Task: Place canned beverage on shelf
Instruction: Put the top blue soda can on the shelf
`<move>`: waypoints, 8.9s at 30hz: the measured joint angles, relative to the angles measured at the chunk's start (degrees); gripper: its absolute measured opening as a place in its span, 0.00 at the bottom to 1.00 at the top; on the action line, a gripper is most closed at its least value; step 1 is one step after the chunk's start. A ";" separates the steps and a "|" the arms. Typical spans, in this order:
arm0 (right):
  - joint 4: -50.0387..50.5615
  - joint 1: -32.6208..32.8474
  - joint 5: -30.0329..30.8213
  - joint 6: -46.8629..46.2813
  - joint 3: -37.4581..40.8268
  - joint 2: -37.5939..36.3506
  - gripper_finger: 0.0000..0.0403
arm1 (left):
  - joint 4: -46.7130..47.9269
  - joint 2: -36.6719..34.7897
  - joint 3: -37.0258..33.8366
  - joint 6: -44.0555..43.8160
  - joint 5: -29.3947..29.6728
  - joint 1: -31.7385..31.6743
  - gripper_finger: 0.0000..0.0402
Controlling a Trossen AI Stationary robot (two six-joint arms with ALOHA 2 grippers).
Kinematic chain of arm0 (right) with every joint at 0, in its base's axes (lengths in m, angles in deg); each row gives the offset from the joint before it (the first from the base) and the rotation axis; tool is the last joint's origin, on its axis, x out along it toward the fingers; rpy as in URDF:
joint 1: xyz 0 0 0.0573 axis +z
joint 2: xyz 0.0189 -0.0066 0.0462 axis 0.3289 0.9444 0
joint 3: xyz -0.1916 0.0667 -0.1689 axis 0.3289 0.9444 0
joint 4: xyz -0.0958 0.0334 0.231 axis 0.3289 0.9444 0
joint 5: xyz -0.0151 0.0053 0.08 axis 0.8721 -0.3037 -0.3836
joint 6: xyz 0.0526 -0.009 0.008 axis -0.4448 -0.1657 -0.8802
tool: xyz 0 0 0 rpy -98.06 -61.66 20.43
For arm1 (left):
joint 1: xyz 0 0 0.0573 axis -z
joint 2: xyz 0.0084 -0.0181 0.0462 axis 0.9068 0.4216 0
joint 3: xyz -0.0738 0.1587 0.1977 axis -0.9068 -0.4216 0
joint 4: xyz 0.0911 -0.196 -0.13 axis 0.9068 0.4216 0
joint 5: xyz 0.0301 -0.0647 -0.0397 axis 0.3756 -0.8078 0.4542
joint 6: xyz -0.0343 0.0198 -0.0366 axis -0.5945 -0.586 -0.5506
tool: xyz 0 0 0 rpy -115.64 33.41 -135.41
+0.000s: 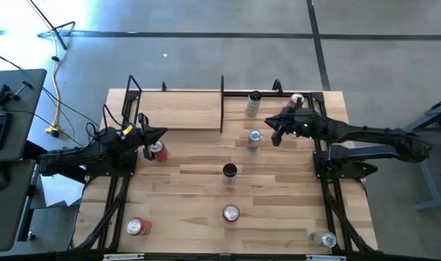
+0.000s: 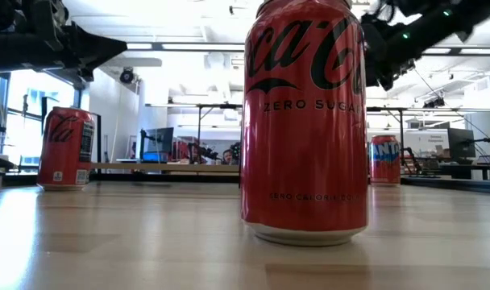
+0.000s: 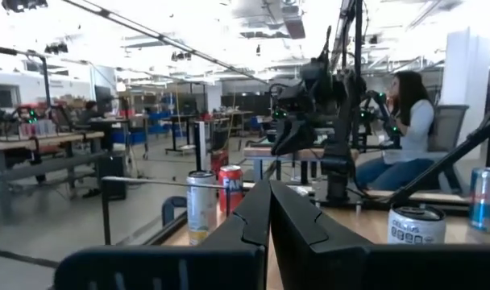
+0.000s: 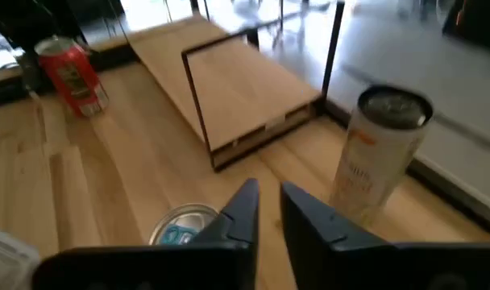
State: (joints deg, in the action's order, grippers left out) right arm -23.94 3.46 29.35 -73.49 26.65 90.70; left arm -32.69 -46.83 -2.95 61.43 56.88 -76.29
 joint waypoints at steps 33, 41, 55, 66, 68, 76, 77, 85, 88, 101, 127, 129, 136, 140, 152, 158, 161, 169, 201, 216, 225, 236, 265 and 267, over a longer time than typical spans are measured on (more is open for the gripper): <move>56.69 3.68 -5.54 -19.11 -48.46 44.57 0.73 | -4.76 0.04 4.24 13.39 0.31 0.00 0.01; 52.88 2.10 -6.25 -16.21 -48.21 46.06 0.73 | -3.41 0.00 5.42 13.95 0.50 0.00 0.01; 55.87 2.12 -5.25 -9.52 -48.64 46.32 0.73 | -3.76 0.00 5.42 15.27 2.03 0.00 0.01; 58.94 0.93 -3.62 19.06 -39.96 46.21 0.68 | -3.79 0.00 5.42 14.16 1.99 0.00 0.01; 56.79 0.37 -3.49 21.97 -36.65 46.26 0.68 | -3.76 0.00 5.42 13.76 1.97 0.00 0.01; 47.43 -0.45 0.51 32.59 -33.07 46.26 0.68 | -3.59 0.00 5.42 13.78 1.97 0.00 0.01; 46.43 -0.88 -0.24 33.51 -33.07 46.26 0.68 | -3.57 0.00 5.42 13.76 1.97 0.00 0.01; 45.05 -4.24 -4.85 35.87 -33.15 50.82 0.68 | -3.59 0.00 5.42 14.07 1.97 0.00 0.01; 45.19 -4.05 -5.58 36.83 -33.14 53.18 0.68 | -3.69 0.00 5.42 14.75 1.99 0.00 0.01; 45.18 -2.22 -4.83 36.46 -33.79 57.25 0.56 | -5.60 0.00 5.42 15.89 3.21 0.00 0.01; -27.88 9.92 -14.24 22.08 -14.48 34.94 0.56 | -8.58 4.76 7.06 14.71 -1.37 -0.01 0.00; -40.74 9.81 -13.78 20.99 -8.74 36.40 0.56 | -8.84 6.21 7.13 14.03 -2.88 0.00 0.00; -63.52 6.18 -16.18 17.23 -1.16 46.19 0.56 | -8.72 11.81 7.13 13.69 -5.03 0.00 0.00; -67.91 4.17 -21.12 14.14 -3.23 52.36 0.56 | -8.84 14.42 7.13 12.23 -5.98 0.00 0.00; -60.37 3.62 -18.14 11.55 -10.46 56.77 0.59 | -10.79 15.34 7.13 12.00 -5.87 0.00 0.00; -55.19 4.26 -17.56 8.86 -12.39 56.76 0.64 | -11.71 15.32 7.13 10.67 -5.81 0.00 0.00; -53.27 5.49 -15.00 8.86 -13.42 56.77 0.65 | -11.22 15.34 7.13 9.56 -5.76 0.00 0.00; -44.86 7.94 -7.85 7.50 -17.08 56.77 0.66 | -11.02 15.32 7.13 7.74 -4.56 0.00 0.03; -3.69 15.74 1.89 9.56 -44.11 56.77 0.66 | -2.08 15.34 7.06 1.29 -4.41 0.02 0.20; 27.10 13.50 -3.48 6.83 -59.52 56.79 0.67 | 1.18 15.34 7.06 -0.73 -7.38 1.81 0.20; 30.38 12.37 -2.93 4.93 -59.36 57.25 0.76 | 1.04 15.34 7.06 0.31 -6.01 3.43 0.20; 29.77 12.39 -3.17 9.17 -59.34 61.27 0.78 | 1.22 15.34 7.06 0.36 -5.85 4.61 0.20; 30.25 11.42 -4.16 10.51 -73.93 61.73 0.55 | 0.77 15.34 7.06 4.86 -2.40 4.50 0.19; 30.16 9.35 -3.98 12.43 -77.07 61.73 0.55 | 0.21 15.34 7.06 5.03 -2.36 4.50 0.19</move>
State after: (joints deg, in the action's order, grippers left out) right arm 6.22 12.80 25.37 -61.06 -50.42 152.44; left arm -32.48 -31.49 4.11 66.46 54.53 -71.78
